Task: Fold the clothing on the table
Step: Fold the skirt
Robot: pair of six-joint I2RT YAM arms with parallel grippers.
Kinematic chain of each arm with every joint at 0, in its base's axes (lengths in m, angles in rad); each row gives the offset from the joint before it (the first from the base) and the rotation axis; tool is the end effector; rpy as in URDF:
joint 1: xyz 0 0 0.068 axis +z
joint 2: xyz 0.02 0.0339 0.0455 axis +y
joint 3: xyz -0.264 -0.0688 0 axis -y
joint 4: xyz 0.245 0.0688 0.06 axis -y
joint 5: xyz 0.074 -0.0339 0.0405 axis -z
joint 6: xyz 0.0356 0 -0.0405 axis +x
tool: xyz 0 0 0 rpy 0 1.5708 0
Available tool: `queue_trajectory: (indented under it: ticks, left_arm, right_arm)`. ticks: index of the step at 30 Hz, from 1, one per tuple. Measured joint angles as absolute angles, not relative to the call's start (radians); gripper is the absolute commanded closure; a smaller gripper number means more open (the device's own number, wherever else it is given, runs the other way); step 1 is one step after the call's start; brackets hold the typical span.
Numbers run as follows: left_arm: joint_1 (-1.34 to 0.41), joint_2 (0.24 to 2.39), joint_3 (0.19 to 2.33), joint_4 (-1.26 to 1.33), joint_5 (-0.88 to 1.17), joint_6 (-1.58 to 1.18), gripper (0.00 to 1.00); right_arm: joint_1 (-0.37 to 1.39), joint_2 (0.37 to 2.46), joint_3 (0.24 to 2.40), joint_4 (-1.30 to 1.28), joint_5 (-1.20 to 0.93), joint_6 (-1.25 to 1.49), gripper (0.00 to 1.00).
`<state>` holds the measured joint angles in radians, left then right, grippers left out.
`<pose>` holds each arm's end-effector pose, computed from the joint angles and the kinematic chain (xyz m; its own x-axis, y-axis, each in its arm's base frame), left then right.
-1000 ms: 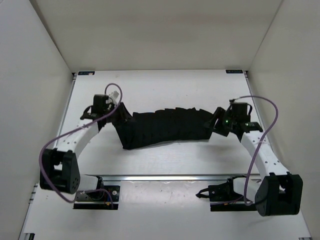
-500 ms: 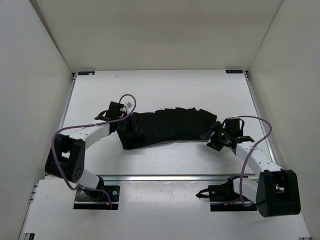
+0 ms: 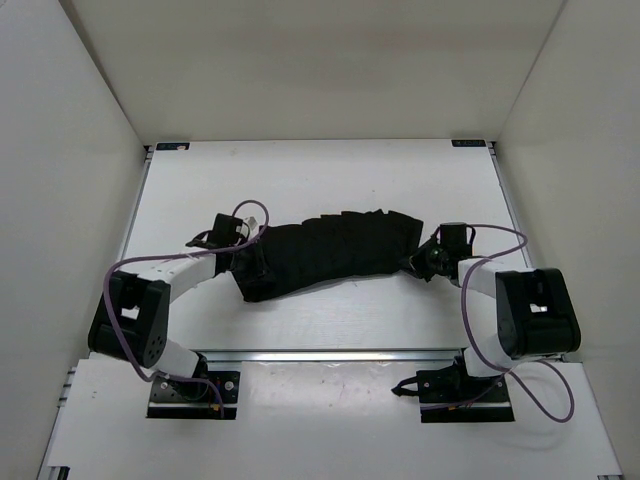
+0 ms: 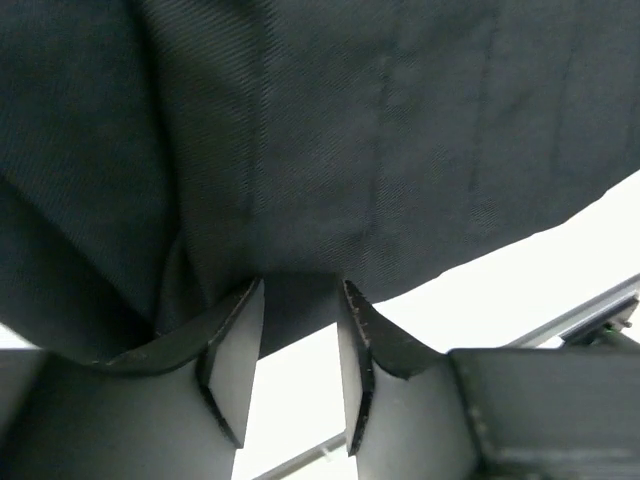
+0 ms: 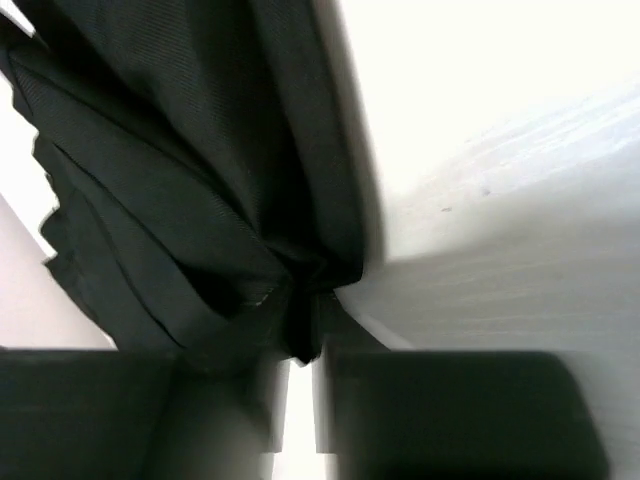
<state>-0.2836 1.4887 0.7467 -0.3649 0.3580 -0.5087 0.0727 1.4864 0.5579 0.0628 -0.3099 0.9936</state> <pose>0.2533 -0.0868 0.1593 -0.9508 -0.1980 -0.2382 -0.0578 0.8689 -0.4916 0.2610 0.0299 0.1342 -0.6376 0.7538 -0.1590 0.4912 0.5568 0.6698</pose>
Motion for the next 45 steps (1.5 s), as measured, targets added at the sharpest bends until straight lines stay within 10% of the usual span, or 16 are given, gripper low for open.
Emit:
queue_trajectory:
  ticks: [10, 19, 45]
  left_arm:
    - [-0.281, 1.575, 0.749, -0.311, 0.379, -0.485, 0.61]
    - [-0.302, 1.581, 0.738, -0.253, 0.386, -0.504, 0.6]
    - [-0.126, 1.425, 0.636, -0.3, 0.507, -0.522, 0.49]
  right_arm:
    - [0.097, 1.499, 0.779, -0.103, -0.279, 0.747, 1.0]
    - [0.52, 1.554, 1.272, -0.231, -0.181, 0.418, 1.0]
    - [0.892, 1.974, 1.347, -0.149, -0.372, 0.397, 1.0]
